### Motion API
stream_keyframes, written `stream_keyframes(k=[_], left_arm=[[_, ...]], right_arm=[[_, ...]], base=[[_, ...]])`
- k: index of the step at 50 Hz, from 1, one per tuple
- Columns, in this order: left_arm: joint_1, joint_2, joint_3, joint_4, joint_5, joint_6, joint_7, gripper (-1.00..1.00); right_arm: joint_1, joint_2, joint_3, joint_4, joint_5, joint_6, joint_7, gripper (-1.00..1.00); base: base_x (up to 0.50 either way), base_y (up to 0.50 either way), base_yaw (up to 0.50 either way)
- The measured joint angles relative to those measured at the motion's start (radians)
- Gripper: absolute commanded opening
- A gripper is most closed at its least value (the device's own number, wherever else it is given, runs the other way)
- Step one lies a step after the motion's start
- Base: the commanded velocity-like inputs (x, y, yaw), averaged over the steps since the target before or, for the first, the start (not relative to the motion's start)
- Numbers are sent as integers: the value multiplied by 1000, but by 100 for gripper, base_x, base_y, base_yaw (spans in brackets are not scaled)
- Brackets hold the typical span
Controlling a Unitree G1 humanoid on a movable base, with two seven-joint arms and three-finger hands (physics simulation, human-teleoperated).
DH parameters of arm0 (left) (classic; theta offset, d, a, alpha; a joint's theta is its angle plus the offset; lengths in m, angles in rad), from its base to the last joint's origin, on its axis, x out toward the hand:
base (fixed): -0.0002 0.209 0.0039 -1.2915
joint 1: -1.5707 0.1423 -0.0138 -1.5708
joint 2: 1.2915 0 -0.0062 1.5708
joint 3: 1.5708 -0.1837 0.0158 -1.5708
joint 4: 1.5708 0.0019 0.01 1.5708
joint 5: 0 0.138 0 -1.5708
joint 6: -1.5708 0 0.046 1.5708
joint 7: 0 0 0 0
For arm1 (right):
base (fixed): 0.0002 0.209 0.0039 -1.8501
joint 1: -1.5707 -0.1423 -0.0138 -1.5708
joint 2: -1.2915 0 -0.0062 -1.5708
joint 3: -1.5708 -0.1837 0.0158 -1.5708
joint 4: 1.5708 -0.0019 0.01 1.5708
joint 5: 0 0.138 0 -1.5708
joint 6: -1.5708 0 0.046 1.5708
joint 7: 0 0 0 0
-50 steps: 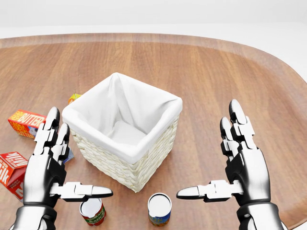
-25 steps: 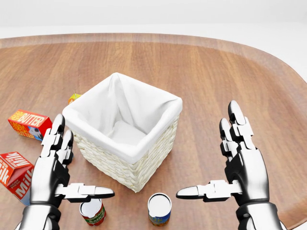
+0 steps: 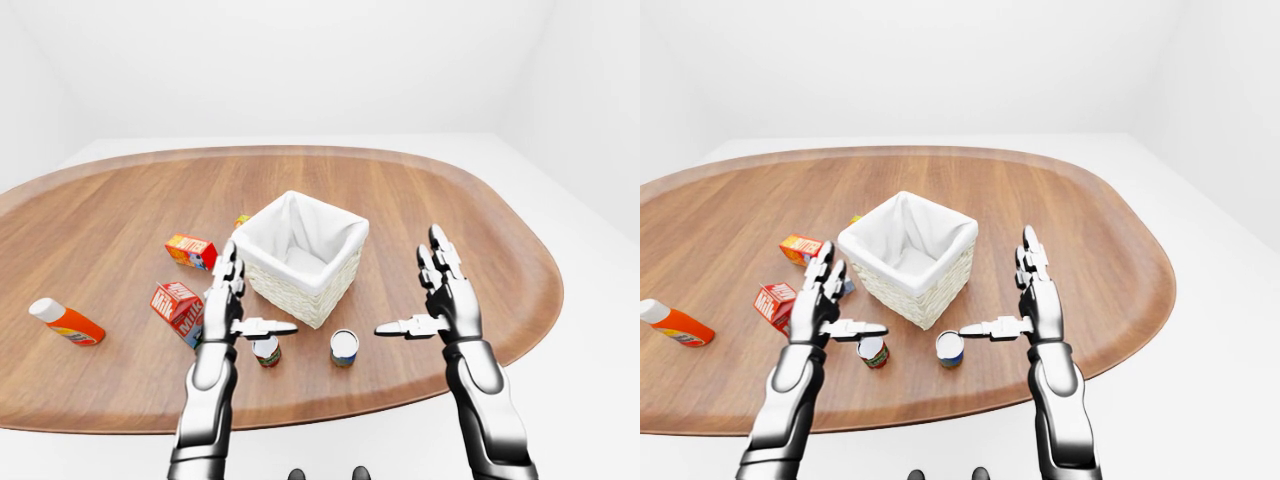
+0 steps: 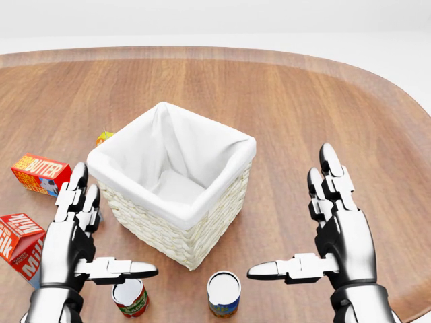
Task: Pick up the tomato sauce, and put it in the basket.
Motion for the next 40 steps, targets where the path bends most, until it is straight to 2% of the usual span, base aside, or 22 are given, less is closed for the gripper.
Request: stream_keyframes(k=[40], left_arm=[[19, -1, 18, 48, -24, 0, 21, 100]], right_arm=[[-23, -7, -22, 34, 10, 0, -4, 100]], base=[[0, 0, 0]])
